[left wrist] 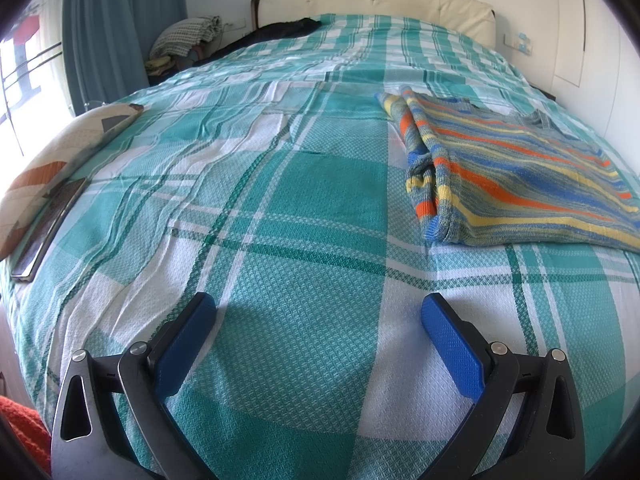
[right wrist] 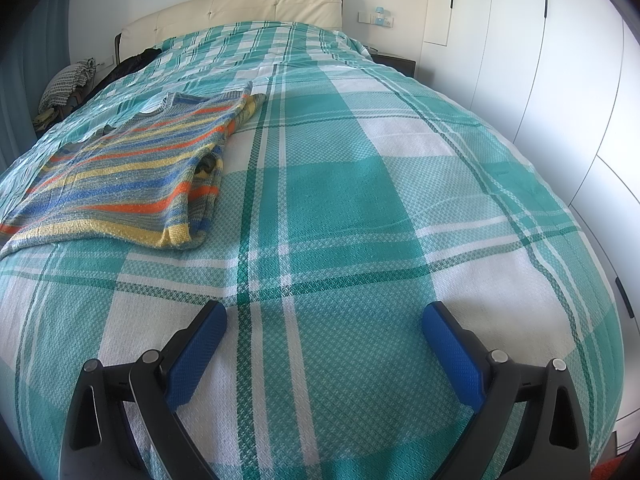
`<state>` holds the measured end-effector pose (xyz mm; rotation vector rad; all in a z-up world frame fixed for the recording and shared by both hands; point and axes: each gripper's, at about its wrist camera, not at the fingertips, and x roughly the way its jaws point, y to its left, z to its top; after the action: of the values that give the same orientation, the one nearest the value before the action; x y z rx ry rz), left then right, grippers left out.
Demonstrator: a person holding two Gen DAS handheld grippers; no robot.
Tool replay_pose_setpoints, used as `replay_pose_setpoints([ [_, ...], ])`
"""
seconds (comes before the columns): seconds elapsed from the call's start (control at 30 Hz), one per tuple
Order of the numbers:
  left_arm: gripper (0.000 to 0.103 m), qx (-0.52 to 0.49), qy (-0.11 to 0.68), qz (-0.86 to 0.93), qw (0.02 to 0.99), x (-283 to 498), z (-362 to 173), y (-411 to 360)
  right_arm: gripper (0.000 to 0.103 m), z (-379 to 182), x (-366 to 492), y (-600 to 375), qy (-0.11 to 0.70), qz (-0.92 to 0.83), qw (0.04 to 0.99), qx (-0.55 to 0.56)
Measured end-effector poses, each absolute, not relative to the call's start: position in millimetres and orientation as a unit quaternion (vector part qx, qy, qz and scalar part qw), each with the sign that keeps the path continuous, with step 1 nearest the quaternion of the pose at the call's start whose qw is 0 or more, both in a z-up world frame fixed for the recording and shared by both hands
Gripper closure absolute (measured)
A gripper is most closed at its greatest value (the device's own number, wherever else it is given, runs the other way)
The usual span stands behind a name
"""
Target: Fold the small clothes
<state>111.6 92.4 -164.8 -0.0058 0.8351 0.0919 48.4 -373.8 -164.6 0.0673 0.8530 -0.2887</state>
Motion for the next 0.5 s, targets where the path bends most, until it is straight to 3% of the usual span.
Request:
replay_pose_setpoints([
  [0.27,0.002,0.024,0.419,0.058,0.906,101,-146,77,0.005,-165,48,-373,0.412,-0.139,0.9,0.034],
  [0.5,0.002,0.115,0.39,-0.191,0.893,87,-102,-52,0.004,-163,52,-378,0.426,-0.13,0.894,0.047],
])
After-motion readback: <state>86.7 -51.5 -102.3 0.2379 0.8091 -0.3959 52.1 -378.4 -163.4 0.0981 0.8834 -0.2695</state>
